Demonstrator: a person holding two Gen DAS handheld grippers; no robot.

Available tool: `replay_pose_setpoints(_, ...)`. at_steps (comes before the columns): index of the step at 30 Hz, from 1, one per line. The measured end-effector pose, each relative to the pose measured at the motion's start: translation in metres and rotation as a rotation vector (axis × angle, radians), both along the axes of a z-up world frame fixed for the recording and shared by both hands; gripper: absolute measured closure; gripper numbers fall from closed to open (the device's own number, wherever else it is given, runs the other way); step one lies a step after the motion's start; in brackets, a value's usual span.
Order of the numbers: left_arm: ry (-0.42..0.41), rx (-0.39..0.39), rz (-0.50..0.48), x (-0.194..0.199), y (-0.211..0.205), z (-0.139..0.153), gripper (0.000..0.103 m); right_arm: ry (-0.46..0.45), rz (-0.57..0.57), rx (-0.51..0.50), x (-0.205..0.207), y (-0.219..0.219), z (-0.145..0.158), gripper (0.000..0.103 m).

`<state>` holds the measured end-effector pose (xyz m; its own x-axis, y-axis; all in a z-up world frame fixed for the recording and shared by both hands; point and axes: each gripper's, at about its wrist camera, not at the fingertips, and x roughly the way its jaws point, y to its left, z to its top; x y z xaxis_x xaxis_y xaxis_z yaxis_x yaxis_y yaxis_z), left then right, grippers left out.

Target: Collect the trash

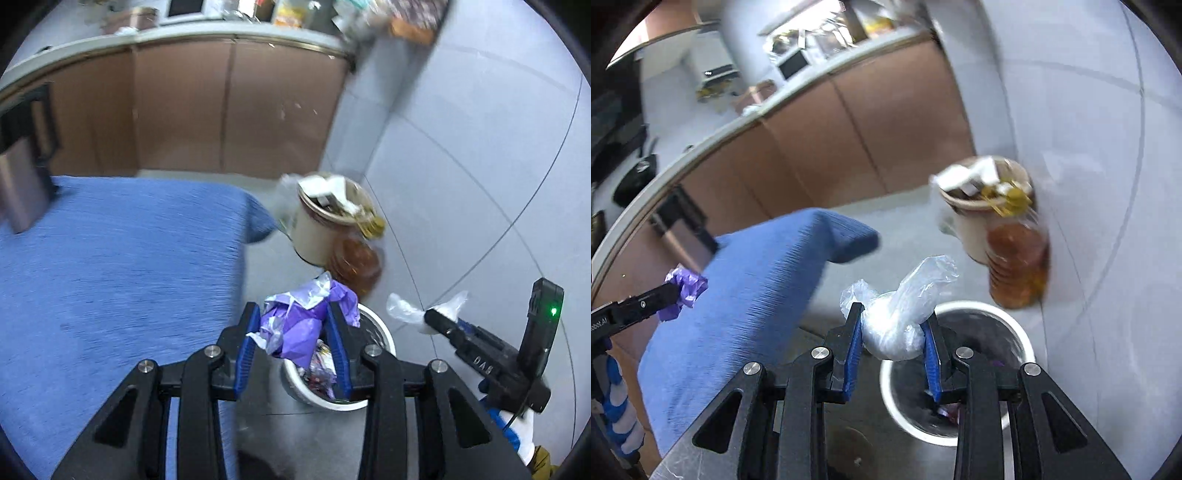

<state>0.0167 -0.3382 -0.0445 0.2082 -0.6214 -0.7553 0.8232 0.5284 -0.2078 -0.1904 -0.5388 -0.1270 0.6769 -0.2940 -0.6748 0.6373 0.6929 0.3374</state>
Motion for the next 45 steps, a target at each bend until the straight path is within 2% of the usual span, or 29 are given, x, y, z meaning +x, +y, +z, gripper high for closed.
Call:
replay_pose_setpoints(6,0.049,0.05,-0.075,-0.012,-0.065,-0.035,0.067,0.058,-0.055,0.058,-0.008,-0.025,-0.036,0.071)
replay_pose_setpoints(9,0.081,0.066,-0.095,-0.015,-0.084,-0.051,0.067,0.074,-0.069,0.078,-0.011,-0.035,-0.049,0.071)
replay_pose_setpoints(11,0.111,0.069,-0.107,-0.015,-0.092,-0.059,0.062,0.084,-0.077,0.085,-0.012,-0.039,-0.055,0.071)
replay_pose_setpoints(15,0.143,0.058,-0.114,-0.015,-0.1,-0.065,0.048,0.107,-0.096,0.097,-0.012,-0.046,-0.067,0.061)
replay_pose_setpoints(21,0.118,0.051,-0.124,-0.018,-0.095,-0.057,0.047,0.119,-0.109,0.108,-0.012,-0.049,-0.072,0.059)
replay_pose_setpoints(27,0.011,0.025,-0.06,-0.019,-0.067,-0.031,0.047,0.099,-0.1,0.079,-0.008,-0.044,-0.055,0.056)
replay_pose_setpoints(32,-0.106,0.002,0.037,-0.015,-0.024,-0.004,0.047,0.071,-0.065,0.043,0.0,-0.028,-0.034,0.053)
replay_pose_setpoints(39,-0.261,-0.02,0.203,-0.007,0.046,0.025,0.047,0.036,0.044,-0.015,0.028,0.014,0.0,0.05)
replay_pose_setpoints(45,-0.334,-0.058,0.36,0.001,0.111,0.049,0.046,-0.023,0.183,-0.104,0.063,0.065,0.045,0.046)
